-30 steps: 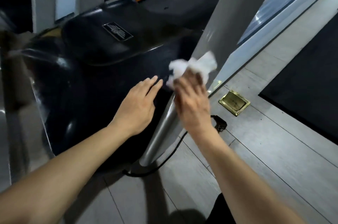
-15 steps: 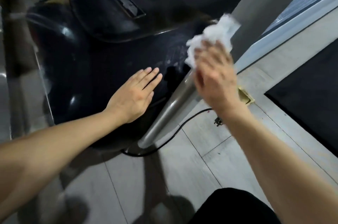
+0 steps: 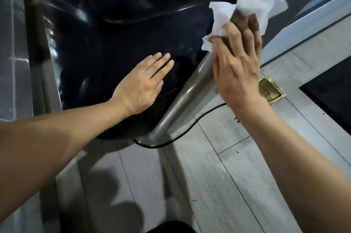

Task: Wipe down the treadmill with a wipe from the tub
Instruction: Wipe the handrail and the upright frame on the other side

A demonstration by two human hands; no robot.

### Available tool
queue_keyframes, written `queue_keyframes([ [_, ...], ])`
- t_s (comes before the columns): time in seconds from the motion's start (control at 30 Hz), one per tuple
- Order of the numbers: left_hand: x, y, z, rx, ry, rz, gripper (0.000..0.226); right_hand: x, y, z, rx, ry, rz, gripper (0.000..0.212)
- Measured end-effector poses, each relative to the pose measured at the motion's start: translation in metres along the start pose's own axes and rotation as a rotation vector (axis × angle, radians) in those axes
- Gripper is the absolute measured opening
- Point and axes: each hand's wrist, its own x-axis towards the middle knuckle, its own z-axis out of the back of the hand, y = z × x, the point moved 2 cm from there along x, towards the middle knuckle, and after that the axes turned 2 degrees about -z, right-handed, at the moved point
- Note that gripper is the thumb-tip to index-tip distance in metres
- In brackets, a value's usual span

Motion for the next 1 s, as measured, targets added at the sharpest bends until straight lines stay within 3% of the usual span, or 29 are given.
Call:
queue_keyframes([
  [0.13,0.000,0.002,-0.001,0.021,-0.014,-0.010,0.054,-0.010,0.017,0.002,0.133,0.012,-0.017,0.056],
  [0.23,-0.002,0.003,-0.005,0.000,-0.055,-0.016,0.053,-0.023,0.027,0.001,0.030,0.094,0.011,0.042],
  [0.37,-0.003,0.005,-0.006,-0.002,-0.084,-0.030,0.054,-0.030,0.031,0.000,-0.182,0.007,0.061,0.031],
  [0.47,-0.002,0.004,-0.007,-0.008,-0.090,-0.042,0.054,-0.049,0.040,-0.008,-0.114,0.038,0.090,0.030],
  [0.63,-0.001,0.005,-0.005,-0.012,-0.093,-0.035,0.054,-0.148,0.092,-0.035,-0.006,0.201,0.112,0.039],
  [0.73,-0.001,0.005,-0.007,-0.011,-0.091,-0.041,0.055,-0.196,0.125,-0.053,0.086,0.138,-0.008,0.034],
  [0.83,-0.002,0.005,-0.007,-0.016,-0.103,-0.038,0.053,-0.234,0.153,-0.068,0.155,0.345,-0.071,0.047],
  [1.0,-0.003,0.002,-0.007,-0.020,-0.138,-0.070,0.050,-0.274,0.198,-0.084,0.025,0.488,0.003,0.040],
])
